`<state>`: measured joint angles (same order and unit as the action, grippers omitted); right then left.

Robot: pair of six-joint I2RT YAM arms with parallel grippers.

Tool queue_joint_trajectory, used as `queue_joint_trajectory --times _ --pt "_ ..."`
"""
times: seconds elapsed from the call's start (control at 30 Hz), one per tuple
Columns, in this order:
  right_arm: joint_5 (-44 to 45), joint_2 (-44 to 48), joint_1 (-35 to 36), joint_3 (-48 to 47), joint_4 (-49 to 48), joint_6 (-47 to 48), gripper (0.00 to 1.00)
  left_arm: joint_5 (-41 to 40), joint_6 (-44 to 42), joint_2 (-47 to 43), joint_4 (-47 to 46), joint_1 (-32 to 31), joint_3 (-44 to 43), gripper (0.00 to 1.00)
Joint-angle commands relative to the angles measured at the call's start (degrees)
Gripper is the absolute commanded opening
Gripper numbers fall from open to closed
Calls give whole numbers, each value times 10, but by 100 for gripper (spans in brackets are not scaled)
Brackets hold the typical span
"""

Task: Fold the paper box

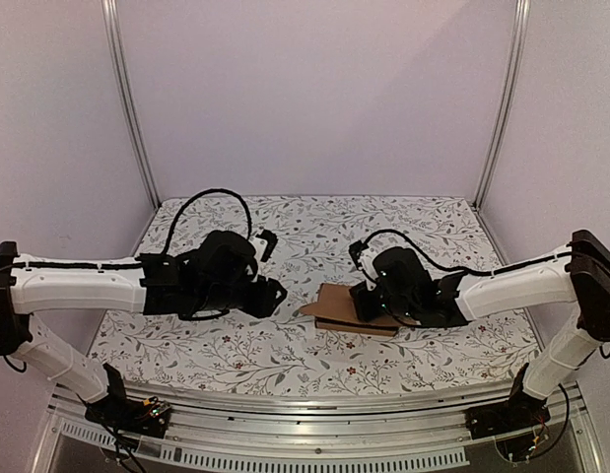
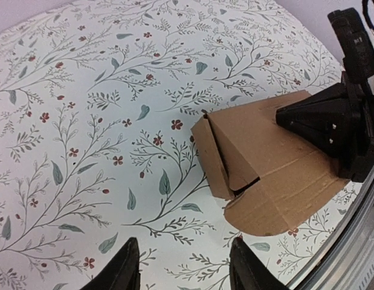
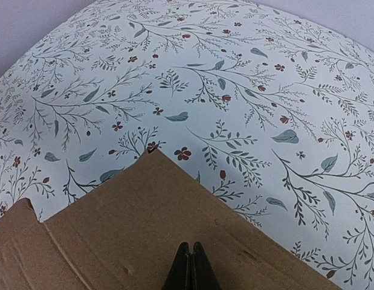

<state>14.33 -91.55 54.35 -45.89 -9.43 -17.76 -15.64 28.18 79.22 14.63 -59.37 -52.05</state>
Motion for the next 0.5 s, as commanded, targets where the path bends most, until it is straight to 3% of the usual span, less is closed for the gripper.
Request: queue_joint_trajectory --times 0.0,0.23,0.47 --pt "-6 22 -2 12 47 5 0 101 36 28 -80 52 17 48" --pt "-7 40 -3 11 55 2 0 236 59 119 -166 93 -1 41" --pt "-2 50 -2 8 64 -1 0 316 86 185 -202 97 -20 38"
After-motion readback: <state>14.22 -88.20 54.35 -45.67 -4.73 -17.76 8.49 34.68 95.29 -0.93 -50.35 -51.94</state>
